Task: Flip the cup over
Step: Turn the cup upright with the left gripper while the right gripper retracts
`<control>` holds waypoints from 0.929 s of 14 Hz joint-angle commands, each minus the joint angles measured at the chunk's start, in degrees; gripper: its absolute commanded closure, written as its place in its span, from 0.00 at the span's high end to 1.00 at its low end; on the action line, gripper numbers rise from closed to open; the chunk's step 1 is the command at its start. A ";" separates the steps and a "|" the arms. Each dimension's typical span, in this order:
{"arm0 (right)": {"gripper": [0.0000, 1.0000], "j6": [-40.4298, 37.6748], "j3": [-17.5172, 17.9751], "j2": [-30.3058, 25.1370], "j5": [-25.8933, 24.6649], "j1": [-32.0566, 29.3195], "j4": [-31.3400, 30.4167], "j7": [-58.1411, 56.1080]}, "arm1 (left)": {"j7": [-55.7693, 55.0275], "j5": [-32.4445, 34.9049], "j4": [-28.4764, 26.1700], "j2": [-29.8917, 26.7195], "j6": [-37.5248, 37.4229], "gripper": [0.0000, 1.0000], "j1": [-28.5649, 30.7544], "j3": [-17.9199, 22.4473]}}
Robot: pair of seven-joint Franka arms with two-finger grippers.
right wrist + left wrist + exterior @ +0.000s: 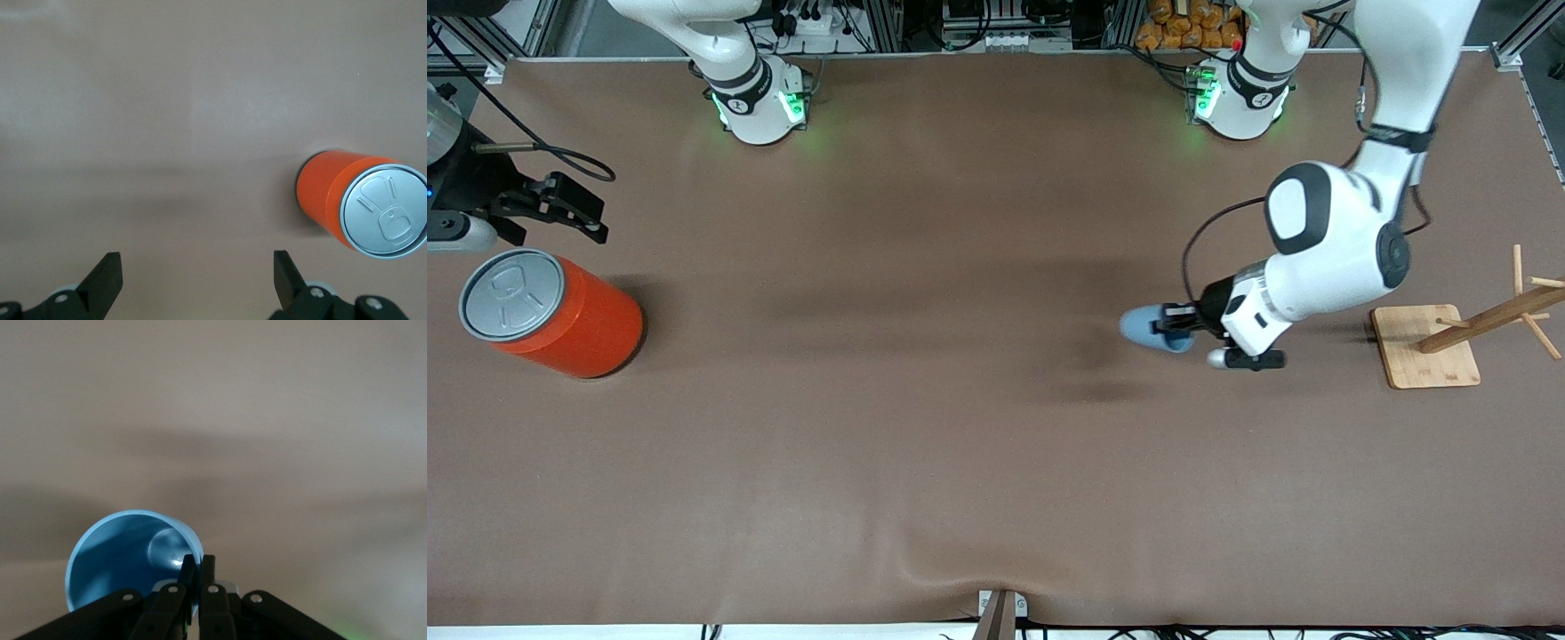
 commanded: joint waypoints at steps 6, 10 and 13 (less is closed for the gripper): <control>1.00 -4.45 -2.49 2.57 4.83 -0.92 7.44 -0.58 | -20.03 29.25 -1.49 2.16 8.70 0.00 2.99 0.19; 1.00 -8.21 -2.49 1.35 3.50 -0.74 8.24 -0.75 | -21.61 33.35 -5.16 3.48 17.99 0.00 3.96 0.28; 1.00 -10.35 -2.75 -0.15 3.59 -1.00 7.71 -1.28 | -23.46 39.33 -5.71 4.62 19.52 0.00 5.19 0.28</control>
